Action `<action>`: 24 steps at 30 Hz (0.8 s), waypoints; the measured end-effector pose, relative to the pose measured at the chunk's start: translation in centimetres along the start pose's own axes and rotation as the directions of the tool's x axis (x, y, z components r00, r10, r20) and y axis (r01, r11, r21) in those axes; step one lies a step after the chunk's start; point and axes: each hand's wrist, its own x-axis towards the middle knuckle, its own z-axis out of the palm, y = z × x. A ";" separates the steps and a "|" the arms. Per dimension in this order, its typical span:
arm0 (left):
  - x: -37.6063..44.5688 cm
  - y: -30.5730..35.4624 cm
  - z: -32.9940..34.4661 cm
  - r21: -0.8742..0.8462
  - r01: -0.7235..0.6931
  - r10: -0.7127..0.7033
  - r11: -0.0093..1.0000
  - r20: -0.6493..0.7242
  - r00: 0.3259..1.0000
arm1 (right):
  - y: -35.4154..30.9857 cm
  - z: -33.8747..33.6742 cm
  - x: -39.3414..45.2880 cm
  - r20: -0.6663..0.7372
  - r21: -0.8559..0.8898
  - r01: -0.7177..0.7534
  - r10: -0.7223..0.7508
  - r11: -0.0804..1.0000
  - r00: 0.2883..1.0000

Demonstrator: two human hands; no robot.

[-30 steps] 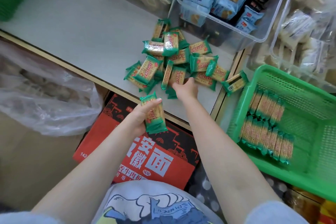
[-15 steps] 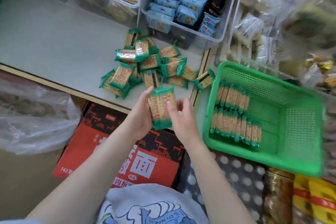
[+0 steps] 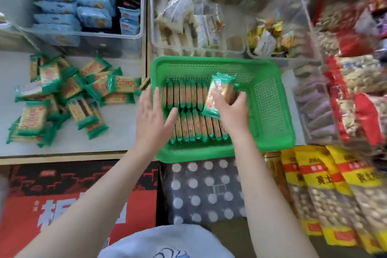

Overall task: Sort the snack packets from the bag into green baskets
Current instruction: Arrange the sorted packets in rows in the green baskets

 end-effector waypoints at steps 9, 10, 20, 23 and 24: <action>-2.0 -1.0 3.9 0.368 -0.018 0.020 0.930 -0.002 1.000 | 3.2 0.9 12.1 0.083 -0.628 -0.055 0.137 0.776 0.987; -1.9 -1.0 4.0 0.375 -0.019 0.021 0.927 0.001 1.000 | 3.5 1.2 12.5 0.135 -0.636 -0.040 0.162 0.770 0.978; -1.8 -0.8 3.9 0.364 -0.008 0.007 0.931 0.004 1.000 | 5.6 3.1 12.7 0.151 -0.469 -0.088 0.178 0.879 0.972; -1.8 -0.9 3.9 0.336 -0.012 0.008 0.942 0.014 1.000 | 5.3 3.5 12.3 0.135 -0.443 -0.126 0.205 0.888 0.969; -1.8 -0.8 3.8 0.327 -0.012 0.008 0.945 0.016 1.000 | 5.2 3.6 12.1 0.125 -0.446 -0.139 0.216 0.884 0.968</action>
